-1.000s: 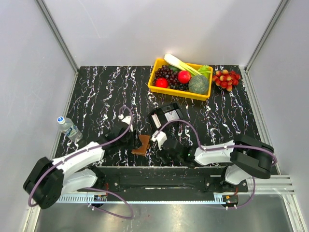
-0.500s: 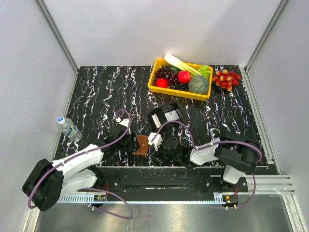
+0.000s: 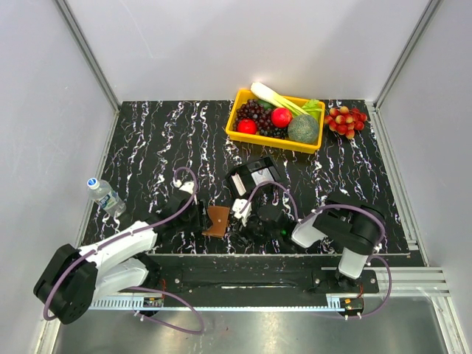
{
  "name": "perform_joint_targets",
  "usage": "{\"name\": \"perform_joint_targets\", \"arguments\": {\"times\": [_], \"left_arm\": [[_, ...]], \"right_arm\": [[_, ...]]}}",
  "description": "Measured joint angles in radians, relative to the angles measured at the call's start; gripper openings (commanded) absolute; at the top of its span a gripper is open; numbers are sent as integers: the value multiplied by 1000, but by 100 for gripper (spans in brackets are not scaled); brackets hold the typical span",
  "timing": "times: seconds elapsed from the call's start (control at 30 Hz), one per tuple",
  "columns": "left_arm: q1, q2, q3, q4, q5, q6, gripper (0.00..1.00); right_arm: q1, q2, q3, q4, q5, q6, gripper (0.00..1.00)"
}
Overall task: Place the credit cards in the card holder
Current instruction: Close the card holder at the center of the board.
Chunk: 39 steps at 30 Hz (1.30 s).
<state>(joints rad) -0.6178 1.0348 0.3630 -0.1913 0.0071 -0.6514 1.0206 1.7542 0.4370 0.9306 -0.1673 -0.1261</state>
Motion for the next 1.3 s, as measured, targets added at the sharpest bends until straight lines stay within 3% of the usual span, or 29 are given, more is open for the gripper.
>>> {"name": "perform_joint_targets", "arguments": {"times": [0.33, 0.73, 1.07, 1.3], "left_arm": [[20, -8, -6, 0, 0, 0, 55], [36, -11, -6, -2, 14, 0, 55], [37, 3, -6, 14, 23, 1, 54], [38, 18, -5, 35, 27, 4, 54]], "right_arm": [[-1, 146, -29, 300, -63, -62, 58], [-1, 212, -25, 414, -80, -137, 56], [-1, 233, -1, 412, -79, -158, 20], [-1, 227, -20, 425, -49, -156, 4]]}}
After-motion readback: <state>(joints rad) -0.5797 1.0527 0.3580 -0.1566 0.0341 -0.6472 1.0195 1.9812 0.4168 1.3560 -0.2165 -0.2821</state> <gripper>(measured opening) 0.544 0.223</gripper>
